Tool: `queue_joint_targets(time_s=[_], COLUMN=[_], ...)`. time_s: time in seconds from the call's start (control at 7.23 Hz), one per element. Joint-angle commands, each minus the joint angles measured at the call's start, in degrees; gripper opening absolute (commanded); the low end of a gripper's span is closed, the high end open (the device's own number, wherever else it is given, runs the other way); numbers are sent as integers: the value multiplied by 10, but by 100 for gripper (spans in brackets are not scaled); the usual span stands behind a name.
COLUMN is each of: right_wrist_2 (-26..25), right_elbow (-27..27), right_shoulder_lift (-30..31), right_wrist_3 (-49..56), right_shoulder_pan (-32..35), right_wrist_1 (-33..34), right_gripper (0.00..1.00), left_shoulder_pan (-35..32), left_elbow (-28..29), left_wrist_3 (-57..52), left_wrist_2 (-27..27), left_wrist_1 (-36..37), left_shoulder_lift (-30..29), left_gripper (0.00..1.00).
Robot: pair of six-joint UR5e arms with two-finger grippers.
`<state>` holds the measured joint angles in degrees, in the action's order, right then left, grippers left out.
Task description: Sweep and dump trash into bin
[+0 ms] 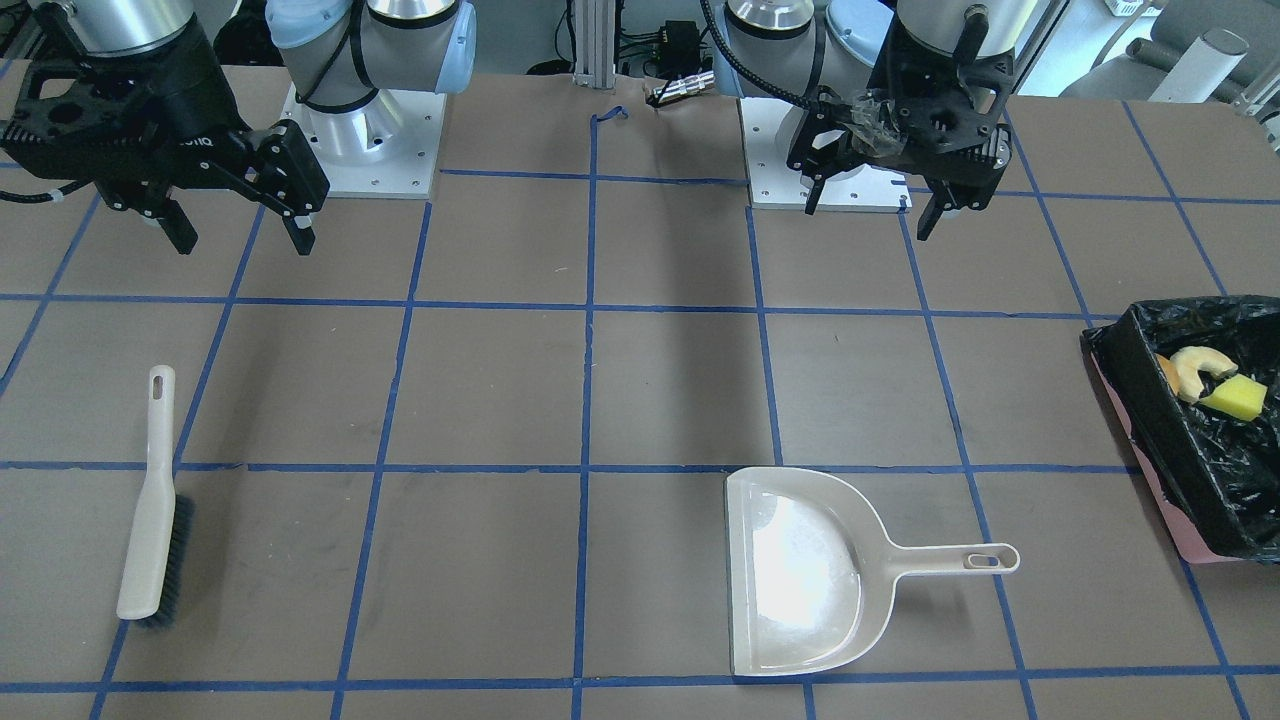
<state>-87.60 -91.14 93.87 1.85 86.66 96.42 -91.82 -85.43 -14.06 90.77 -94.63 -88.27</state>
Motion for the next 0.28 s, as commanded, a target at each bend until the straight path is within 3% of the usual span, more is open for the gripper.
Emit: queue_joint_targets(time_s=[0.0,0.14], right_wrist_2=[0,1], right_elbow=[0,0], right_shoulder_lift=[0,0], right_wrist_3=[0,0], right_shoulder_pan=[0,0], right_wrist_1=[0,0], right_gripper=[100,100], left_shoulder_pan=[2,2], left_elbow=[1,1], left_wrist_3=[-3,-2], left_wrist_2=[0,0], left_wrist_1=[1,1], left_shoulder_lift=[2,2], left_gripper=[100,100])
